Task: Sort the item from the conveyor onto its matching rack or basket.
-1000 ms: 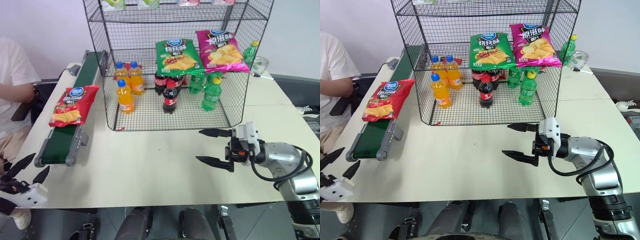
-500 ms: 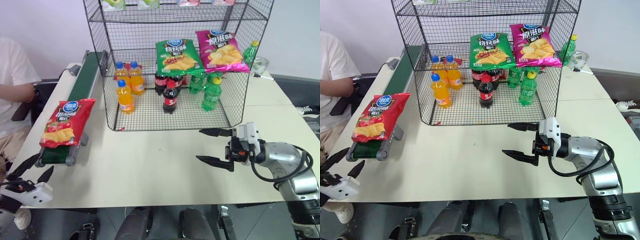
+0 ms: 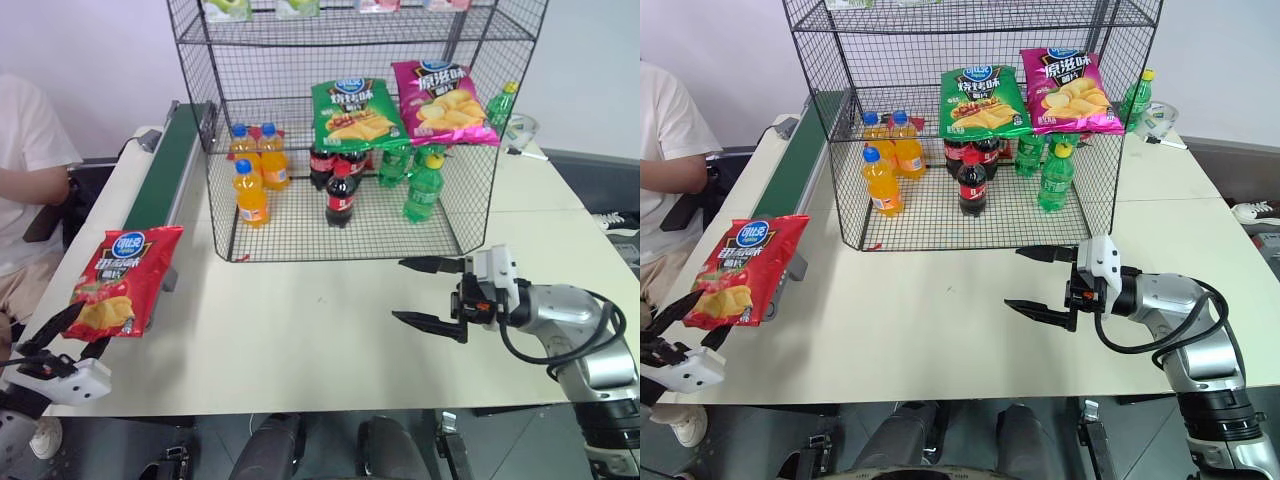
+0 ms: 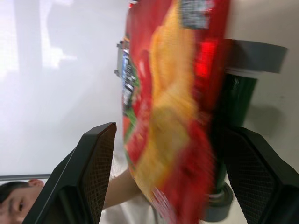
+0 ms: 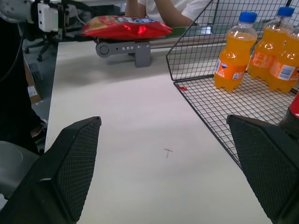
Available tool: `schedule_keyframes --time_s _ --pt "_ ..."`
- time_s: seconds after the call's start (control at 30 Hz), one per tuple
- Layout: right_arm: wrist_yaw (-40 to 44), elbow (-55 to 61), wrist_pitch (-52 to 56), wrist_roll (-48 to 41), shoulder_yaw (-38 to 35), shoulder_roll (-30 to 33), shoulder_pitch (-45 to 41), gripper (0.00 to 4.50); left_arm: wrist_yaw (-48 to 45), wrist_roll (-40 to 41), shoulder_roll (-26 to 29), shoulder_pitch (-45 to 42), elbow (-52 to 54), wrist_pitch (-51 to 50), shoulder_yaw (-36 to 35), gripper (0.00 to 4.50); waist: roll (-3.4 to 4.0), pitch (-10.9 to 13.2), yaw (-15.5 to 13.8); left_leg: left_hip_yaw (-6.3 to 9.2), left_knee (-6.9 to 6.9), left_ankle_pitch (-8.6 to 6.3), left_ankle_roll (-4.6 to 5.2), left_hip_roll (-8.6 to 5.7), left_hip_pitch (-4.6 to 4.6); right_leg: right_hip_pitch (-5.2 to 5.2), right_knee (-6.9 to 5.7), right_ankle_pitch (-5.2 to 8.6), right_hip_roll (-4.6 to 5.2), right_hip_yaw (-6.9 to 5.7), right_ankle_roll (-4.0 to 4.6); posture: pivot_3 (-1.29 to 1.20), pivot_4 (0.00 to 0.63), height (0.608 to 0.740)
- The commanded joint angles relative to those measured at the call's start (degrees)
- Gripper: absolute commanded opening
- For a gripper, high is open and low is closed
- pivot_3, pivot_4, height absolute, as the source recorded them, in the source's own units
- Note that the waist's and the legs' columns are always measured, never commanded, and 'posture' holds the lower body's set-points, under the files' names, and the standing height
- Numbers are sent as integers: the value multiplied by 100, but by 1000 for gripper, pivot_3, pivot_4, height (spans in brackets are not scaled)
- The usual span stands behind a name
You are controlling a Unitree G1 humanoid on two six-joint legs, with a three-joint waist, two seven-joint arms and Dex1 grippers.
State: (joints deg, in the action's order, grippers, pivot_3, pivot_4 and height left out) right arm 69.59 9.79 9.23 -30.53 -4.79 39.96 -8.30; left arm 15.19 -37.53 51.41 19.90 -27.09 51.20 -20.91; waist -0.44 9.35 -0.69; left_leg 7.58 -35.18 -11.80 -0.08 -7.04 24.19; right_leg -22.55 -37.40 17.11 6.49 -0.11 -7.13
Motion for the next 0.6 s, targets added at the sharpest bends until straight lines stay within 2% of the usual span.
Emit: schedule_keyframes --time_s 0.03,0.17,0.27,0.43,0.47,0.6 --pt "1 48 -106 -34 -116 7 -14 4500 90 125 127 -7 110 -24 32 3561 0 0 0 0 0 0 0 0 0 0 -1 0 0 0 0 0 150 740" --pt "-4 33 -126 -17 -130 16 -1 4500 120 148 113 -68 137 -27 84 3561 0 0 0 0 0 0 0 0 -2 0 -4 0 0 0 0 0 150 740" --pt "-7 29 -130 -12 -136 20 5 4500 109 178 104 -113 191 -61 147 2701 0 0 0 -1 0 0 0 0 -2 1 -5 0 0 0 0 0 150 740" --pt "-10 -4 -146 14 -136 13 -25 4500 154 196 87 -166 209 -53 212 290 0 0 -1 0 -2 1 1 0 -4 2 -7 0 0 0 0 0 150 740" --pt "-11 -18 -154 21 -136 11 -33 4500 154 210 86 -168 214 -47 209 17 0 0 -1 0 -2 1 0 0 -4 2 -7 0 0 0 0 0 150 740" --pt "-15 -55 -183 34 -140 15 -50 4500 146 297 80 -131 392 -27 119 17 0 0 0 -1 -2 1 0 0 -5 2 -8 0 0 0 0 0 150 740"
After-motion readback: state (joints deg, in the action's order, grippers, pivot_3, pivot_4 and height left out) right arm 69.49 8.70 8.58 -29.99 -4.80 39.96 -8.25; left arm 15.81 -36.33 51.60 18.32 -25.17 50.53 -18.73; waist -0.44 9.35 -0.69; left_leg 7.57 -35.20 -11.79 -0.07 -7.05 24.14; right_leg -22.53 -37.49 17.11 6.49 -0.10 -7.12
